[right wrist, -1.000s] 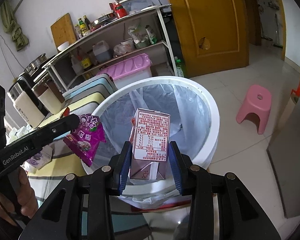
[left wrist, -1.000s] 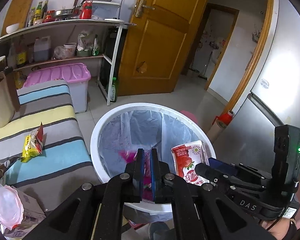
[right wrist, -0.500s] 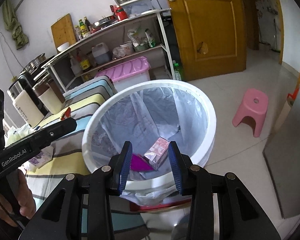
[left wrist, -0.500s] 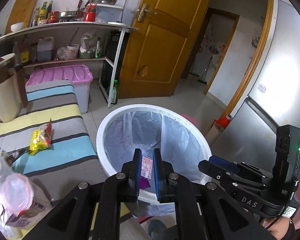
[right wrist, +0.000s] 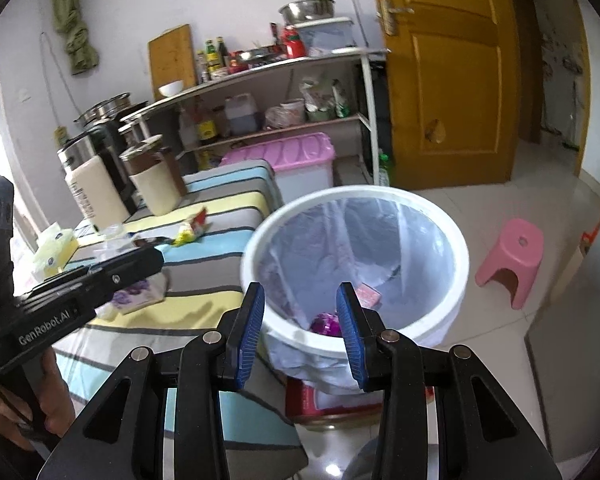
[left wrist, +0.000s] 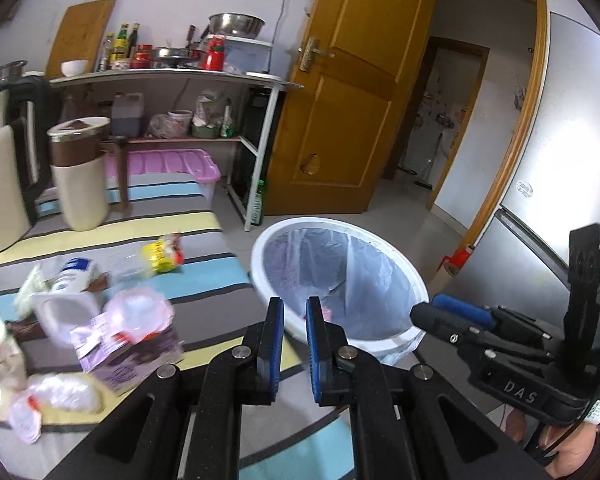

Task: Collect trash
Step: 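Open both grippers to drop the wrapper and carton into the bin, then move both grippers back to the table toward the clear plastic cup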

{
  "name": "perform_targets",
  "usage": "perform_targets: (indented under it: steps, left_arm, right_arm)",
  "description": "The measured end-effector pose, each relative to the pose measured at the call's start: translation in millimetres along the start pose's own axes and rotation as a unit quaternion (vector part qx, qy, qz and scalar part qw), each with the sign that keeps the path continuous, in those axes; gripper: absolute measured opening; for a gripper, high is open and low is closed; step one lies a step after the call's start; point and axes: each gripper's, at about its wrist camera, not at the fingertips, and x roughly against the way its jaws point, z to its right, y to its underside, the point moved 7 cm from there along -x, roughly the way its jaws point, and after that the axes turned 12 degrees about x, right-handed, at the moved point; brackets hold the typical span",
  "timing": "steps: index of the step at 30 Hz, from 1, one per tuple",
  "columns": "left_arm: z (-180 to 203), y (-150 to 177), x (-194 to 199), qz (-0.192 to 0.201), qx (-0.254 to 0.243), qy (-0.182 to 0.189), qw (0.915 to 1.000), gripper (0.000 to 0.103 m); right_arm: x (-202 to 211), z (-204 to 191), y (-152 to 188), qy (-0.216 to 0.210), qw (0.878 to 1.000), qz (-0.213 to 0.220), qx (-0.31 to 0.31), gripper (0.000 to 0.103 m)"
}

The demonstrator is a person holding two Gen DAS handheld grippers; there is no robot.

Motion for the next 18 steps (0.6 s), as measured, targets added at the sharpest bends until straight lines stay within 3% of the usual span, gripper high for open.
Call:
perform_targets:
  steps: [7, 18]
  left_arm:
    - [-26.2, 2.9, 30.0, 0.018, 0.012, -0.027, 0.9994, 0.011]
    - [-80.6, 26.9, 60.0, 0.021, 0.04, -0.085, 0.9954, 0.011]
  right_arm:
    - [4.6, -32.3, -3.7, -0.022, 0.999, 0.008, 0.025, 0.039]
    - [-13.1, -83.4, 5.8, -0.087, 0.995, -0.015, 0.053, 0.042]
